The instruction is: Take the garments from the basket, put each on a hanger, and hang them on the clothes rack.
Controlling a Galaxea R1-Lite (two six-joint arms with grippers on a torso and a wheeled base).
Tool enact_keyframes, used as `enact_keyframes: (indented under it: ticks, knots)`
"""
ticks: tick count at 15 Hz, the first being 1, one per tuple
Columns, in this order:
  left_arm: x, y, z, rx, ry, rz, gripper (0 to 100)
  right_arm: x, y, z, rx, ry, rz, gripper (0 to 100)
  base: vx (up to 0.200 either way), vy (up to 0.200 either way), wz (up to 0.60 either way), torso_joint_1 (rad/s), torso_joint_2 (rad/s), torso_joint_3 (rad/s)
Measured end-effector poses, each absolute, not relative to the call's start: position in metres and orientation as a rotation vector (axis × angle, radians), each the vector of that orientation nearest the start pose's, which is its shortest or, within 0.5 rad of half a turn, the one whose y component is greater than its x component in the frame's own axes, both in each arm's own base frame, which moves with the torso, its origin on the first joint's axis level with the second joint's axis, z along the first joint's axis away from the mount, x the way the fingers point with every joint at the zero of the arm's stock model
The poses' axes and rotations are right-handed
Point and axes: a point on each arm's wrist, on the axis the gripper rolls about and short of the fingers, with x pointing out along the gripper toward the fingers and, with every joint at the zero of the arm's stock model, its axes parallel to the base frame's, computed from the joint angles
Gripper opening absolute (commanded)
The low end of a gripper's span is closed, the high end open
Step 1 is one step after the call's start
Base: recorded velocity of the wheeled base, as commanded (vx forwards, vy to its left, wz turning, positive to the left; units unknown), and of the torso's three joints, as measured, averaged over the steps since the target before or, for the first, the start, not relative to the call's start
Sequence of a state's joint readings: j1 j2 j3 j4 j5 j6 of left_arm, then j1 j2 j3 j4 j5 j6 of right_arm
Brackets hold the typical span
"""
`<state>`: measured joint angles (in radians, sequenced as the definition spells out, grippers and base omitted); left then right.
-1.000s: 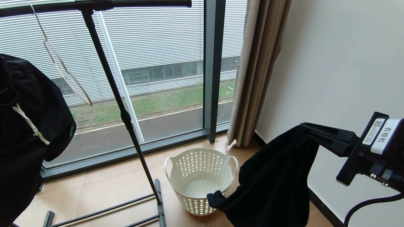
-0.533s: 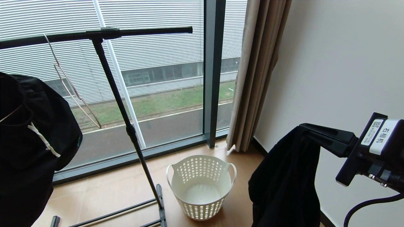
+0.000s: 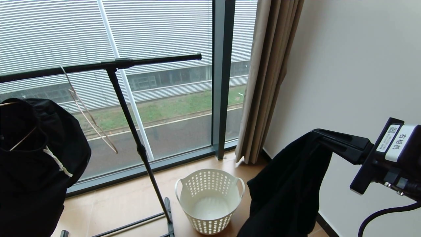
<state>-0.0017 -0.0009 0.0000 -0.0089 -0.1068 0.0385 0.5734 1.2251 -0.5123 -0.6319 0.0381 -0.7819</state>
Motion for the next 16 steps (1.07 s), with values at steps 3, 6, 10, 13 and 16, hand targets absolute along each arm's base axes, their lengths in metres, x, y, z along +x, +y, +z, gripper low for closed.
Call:
enact_keyframes:
  ticks: [3,6,10,13,16]
  knots:
    - [-0.0230,-0.0024,0.0764,0.039,-0.012,-0.109,100,0.1525,0.0995,0.2168,-0.778,-0.164,0.611,0,0.000,0.000,0.00,0.183,-0.40,-0.225]
    - [-0.0230,-0.0024,0.0764,0.039,-0.012,-0.109,100,0.1526,0.0994,0.2165,-0.779,-0.162,0.611,0,0.000,0.000,0.00,0.168,-0.36,-0.206]
    - [-0.0230,-0.0024,0.0764,0.039,-0.012,-0.109,100,0.1521,0.0993,0.2151,-0.781,-0.159,0.615,0,0.000,0.000,0.00,0.093,-0.19,-0.109]
    - [-0.0230,-0.0024,0.0763,0.038,-0.011,-0.109,100,0.1520,0.0992,0.2144,-0.782,-0.156,0.615,0,0.000,0.000,0.00,0.015,0.00,0.108]
    - [-0.0230,-0.0024,0.0764,0.037,-0.012,-0.109,100,0.1512,0.0987,0.2147,-0.781,-0.160,0.614,0,0.000,0.000,0.00,0.002,0.00,0.062]
